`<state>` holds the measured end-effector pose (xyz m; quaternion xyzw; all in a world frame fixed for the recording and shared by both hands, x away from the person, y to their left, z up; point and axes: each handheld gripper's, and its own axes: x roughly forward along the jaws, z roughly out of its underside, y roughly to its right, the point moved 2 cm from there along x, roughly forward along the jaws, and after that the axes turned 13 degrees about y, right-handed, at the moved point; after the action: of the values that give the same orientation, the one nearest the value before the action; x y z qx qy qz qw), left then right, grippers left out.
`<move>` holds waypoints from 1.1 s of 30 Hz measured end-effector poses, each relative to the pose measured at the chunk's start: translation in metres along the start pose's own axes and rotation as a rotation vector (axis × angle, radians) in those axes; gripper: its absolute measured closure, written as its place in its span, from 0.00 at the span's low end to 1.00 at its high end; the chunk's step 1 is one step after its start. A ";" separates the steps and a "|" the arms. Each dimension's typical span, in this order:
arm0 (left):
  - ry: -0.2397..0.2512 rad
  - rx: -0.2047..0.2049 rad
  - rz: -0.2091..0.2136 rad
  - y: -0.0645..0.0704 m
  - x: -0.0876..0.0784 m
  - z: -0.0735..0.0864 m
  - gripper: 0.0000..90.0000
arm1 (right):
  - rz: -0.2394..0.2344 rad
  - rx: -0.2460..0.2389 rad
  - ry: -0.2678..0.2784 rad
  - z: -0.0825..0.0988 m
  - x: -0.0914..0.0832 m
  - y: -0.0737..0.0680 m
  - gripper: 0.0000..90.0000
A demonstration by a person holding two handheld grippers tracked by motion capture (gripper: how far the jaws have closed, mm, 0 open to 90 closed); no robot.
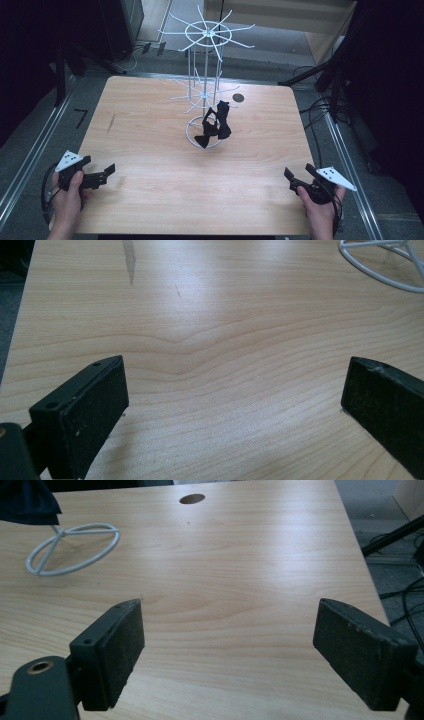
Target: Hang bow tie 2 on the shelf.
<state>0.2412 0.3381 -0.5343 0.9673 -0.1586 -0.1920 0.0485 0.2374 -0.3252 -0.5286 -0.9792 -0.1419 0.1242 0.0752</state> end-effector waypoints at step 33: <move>-0.012 0.001 -0.002 0.001 0.001 0.000 0.00 | 0.043 0.052 0.014 0.022 -0.027 0.045 0.16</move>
<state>0.2414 0.3368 -0.5346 0.9663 -0.1580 -0.1976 0.0469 0.2183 -0.3738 -0.5518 -0.9805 -0.1173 0.1228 0.0989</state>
